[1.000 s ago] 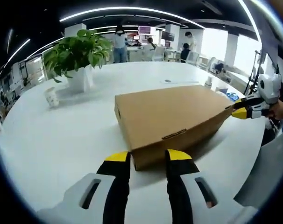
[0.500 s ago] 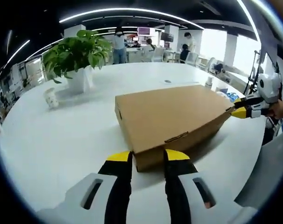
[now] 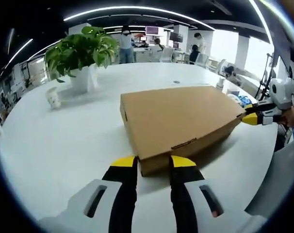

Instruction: Operate the shoe box by opening the lid, removing the specified soft item, and placing it in the target area until the item is outside and the box remains undamaged.

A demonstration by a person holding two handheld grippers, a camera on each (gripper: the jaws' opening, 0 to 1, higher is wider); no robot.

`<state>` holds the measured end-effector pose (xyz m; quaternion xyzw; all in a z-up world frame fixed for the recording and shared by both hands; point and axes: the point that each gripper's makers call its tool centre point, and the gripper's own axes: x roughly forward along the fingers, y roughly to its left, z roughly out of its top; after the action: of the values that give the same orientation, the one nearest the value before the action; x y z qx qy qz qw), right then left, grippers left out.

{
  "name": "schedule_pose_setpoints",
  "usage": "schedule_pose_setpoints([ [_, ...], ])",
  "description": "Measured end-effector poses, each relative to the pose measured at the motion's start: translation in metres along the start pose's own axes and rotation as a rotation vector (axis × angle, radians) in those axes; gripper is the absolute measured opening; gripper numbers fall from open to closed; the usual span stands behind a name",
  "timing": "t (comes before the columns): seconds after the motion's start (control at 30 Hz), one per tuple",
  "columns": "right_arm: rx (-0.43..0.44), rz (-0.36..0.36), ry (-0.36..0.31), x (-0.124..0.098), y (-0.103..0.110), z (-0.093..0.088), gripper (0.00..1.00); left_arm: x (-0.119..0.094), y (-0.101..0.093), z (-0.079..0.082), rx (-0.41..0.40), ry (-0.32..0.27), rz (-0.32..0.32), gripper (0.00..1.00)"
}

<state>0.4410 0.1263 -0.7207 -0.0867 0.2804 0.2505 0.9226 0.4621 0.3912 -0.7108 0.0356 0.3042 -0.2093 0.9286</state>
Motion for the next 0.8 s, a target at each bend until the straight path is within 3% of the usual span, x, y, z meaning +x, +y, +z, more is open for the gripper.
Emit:
schedule_pose_setpoints([
  [0.8, 0.017, -0.010, 0.022, 0.032, -0.018, 0.021, 0.19, 0.032, 0.021, 0.026, -0.003, 0.029, -0.010, 0.24],
])
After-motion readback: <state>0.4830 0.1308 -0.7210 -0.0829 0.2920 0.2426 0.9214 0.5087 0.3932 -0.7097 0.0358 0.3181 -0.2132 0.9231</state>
